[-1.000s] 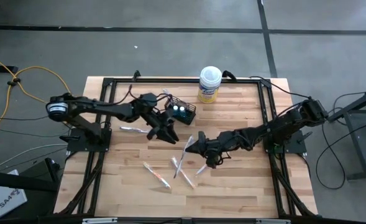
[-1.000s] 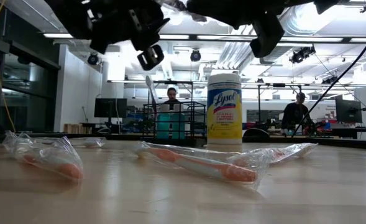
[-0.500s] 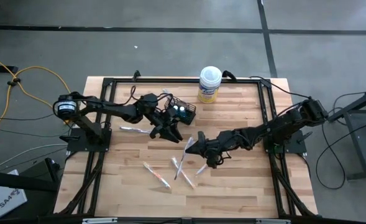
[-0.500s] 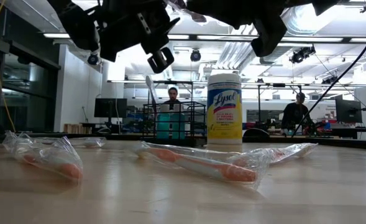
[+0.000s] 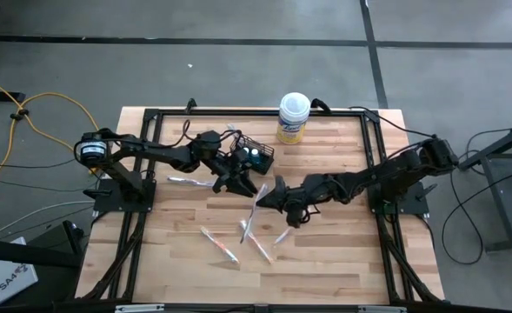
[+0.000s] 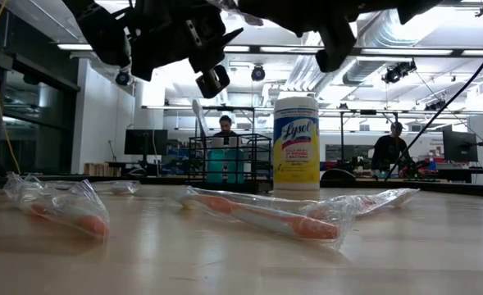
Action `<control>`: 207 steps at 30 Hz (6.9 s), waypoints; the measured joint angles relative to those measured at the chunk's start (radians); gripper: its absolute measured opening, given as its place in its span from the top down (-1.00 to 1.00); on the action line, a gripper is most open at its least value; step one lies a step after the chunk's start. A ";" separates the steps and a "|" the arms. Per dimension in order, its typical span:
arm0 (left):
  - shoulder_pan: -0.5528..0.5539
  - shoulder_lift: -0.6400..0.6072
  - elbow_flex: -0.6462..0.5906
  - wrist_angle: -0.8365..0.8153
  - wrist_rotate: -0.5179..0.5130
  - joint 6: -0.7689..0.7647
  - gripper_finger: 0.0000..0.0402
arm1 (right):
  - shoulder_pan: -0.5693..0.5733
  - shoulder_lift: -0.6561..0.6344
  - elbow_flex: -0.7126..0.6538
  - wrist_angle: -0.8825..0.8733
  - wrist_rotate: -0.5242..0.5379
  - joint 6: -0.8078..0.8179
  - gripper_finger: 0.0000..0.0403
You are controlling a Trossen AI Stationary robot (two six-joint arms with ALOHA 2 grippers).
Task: Pick & Place toothbrushing station
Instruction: Put the bottom violet toothbrush into the black mesh organizer
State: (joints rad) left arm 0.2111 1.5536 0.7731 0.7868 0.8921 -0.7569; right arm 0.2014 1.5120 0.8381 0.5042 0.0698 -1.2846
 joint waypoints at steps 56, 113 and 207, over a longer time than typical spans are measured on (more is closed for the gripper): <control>0.003 0.000 0.002 0.013 -0.056 -0.135 0.79 | -0.073 0.059 0.036 0.021 0.001 -0.021 0.99; 0.002 -0.001 0.002 0.020 -0.038 -0.134 0.92 | -0.051 0.057 0.034 0.017 -0.018 0.027 0.88; -0.151 -0.033 0.002 0.052 -1.843 0.749 0.93 | 0.244 0.057 0.034 -0.033 0.709 0.585 0.32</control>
State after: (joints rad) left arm 0.0604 1.5201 0.7750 0.8386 -0.9511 -0.0083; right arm 0.4450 1.5692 0.8722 0.4710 0.7784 -0.6997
